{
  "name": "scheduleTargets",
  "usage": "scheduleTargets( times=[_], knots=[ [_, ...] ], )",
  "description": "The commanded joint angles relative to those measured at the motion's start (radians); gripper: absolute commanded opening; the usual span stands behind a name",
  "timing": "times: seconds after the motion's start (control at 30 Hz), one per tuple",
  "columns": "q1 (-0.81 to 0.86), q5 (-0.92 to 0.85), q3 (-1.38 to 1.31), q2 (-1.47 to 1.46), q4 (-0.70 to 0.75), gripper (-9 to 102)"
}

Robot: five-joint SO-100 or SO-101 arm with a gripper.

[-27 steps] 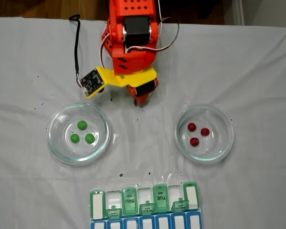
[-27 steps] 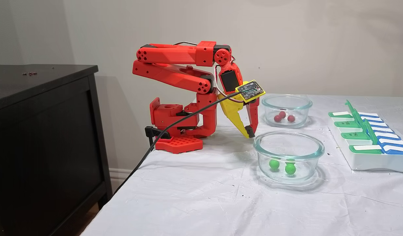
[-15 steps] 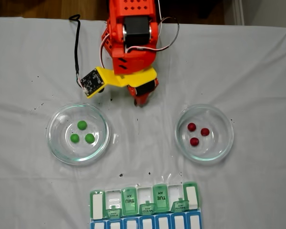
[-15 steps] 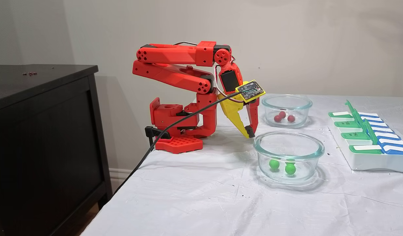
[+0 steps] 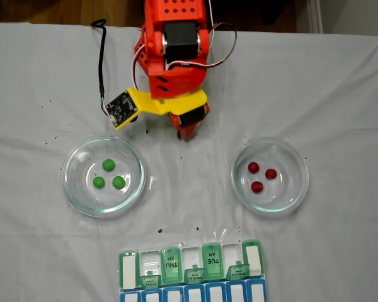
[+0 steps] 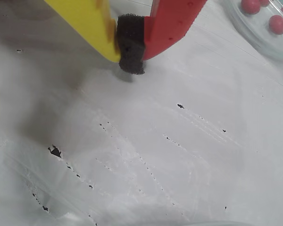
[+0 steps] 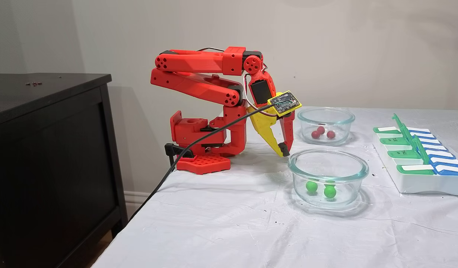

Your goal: Sort medicines into box.

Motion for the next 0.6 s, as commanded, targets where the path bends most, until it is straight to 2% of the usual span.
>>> scheduleTargets(
  times=[0.0, 0.47, 0.57],
  knots=[
    [-0.003, -0.006, -0.021, 0.025, -0.005, 0],
    [-0.006, -0.015, -0.021, 0.025, -0.005, 0],
    [-0.080, -0.072, -0.021, 0.025, -0.006, 0]
  ],
)
